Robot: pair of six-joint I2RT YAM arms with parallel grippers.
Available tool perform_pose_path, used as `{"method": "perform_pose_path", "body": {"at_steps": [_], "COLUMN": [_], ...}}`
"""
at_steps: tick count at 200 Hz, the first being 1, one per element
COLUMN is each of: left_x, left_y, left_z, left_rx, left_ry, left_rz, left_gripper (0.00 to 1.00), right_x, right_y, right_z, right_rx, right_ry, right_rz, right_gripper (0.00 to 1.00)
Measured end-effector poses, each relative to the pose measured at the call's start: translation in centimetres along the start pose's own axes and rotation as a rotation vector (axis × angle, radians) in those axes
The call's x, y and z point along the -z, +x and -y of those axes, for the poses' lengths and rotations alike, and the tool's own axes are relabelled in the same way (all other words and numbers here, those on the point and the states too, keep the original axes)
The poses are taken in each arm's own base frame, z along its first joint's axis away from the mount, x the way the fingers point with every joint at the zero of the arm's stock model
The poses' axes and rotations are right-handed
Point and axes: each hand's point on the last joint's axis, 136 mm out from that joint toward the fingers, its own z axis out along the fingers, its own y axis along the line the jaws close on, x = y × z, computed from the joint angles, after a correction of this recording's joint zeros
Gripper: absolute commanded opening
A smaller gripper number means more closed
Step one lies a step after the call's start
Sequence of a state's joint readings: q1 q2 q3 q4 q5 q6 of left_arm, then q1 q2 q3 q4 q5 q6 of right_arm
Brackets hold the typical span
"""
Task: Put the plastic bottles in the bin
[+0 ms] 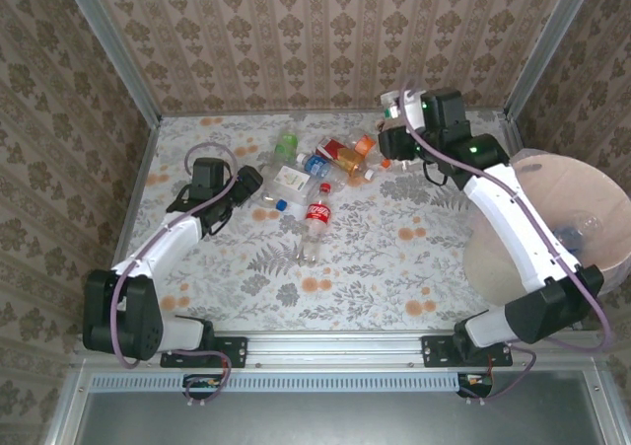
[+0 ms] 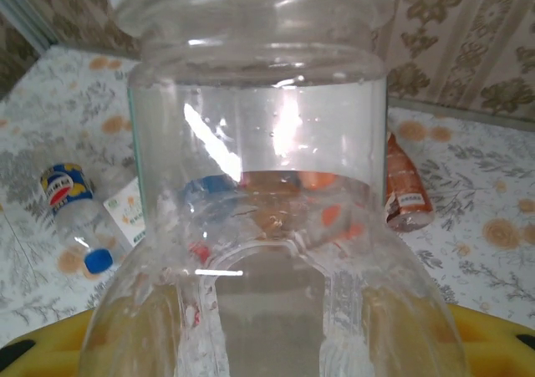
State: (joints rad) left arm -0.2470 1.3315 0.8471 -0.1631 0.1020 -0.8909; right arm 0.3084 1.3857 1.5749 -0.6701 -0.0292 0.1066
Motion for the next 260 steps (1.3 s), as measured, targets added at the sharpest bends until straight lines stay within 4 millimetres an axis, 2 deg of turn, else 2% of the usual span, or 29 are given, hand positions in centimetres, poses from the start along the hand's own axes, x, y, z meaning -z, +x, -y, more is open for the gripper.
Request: {"method": "perform_pose_path", "body": {"at_steps": [36, 65, 101, 127, 145, 185, 192, 210, 225, 246, 260], "left_x": [-0.3, -0.7, -1.3, -1.7, -1.9, -1.7, -1.7, -1.9, -2.0, -2.2, -2.3], "left_y": [0.0, 0.0, 0.0, 0.0, -0.1, -0.4, -0.3, -0.9, -1.1, -1.3, -1.3], "left_z": [0.1, 0.2, 0.8, 1.3, 1.7, 2.3, 2.3, 2.9, 3.2, 3.4, 3.4], "left_rx": [0.006, 0.007, 0.004, 0.000, -0.003, -0.005, -0.004, -0.005, -0.005, -0.008, -0.010], "left_ry": [0.008, 0.007, 0.018, 0.026, 0.035, 0.051, 0.043, 0.044, 0.042, 0.036, 0.033], "left_rz": [-0.002, -0.011, -0.023, -0.033, -0.037, -0.034, -0.041, -0.040, -0.043, -0.050, -0.055], "left_gripper": [1.00, 1.00, 1.00, 1.00, 1.00, 1.00, 1.00, 1.00, 1.00, 1.00, 1.00], "right_x": [4.4, 8.5, 14.1, 17.7, 19.5, 19.7, 19.8, 20.6, 20.4, 19.7, 19.1], "right_y": [-1.9, -2.6, -1.3, 0.4, 1.8, 3.1, 3.8, 8.3, 11.2, 14.0, 15.0], "right_z": [2.0, 5.5, 11.3, 14.1, 15.5, 15.9, 16.8, 19.3, 20.2, 20.5, 20.3], "right_rx": [-0.069, -0.142, -0.265, -0.334, -0.368, -0.386, -0.401, -0.482, -0.509, -0.530, -0.542], "right_ry": [0.041, 0.128, 0.304, 0.424, 0.510, 0.542, 0.578, 0.730, 0.794, 0.819, 0.798], "right_rz": [0.080, 0.134, 0.175, 0.192, 0.176, 0.133, 0.119, -0.019, -0.132, -0.230, -0.254], "right_gripper": [0.47, 0.47, 0.47, 0.48, 0.48, 0.53, 0.53, 0.55, 0.55, 0.58, 0.61]}}
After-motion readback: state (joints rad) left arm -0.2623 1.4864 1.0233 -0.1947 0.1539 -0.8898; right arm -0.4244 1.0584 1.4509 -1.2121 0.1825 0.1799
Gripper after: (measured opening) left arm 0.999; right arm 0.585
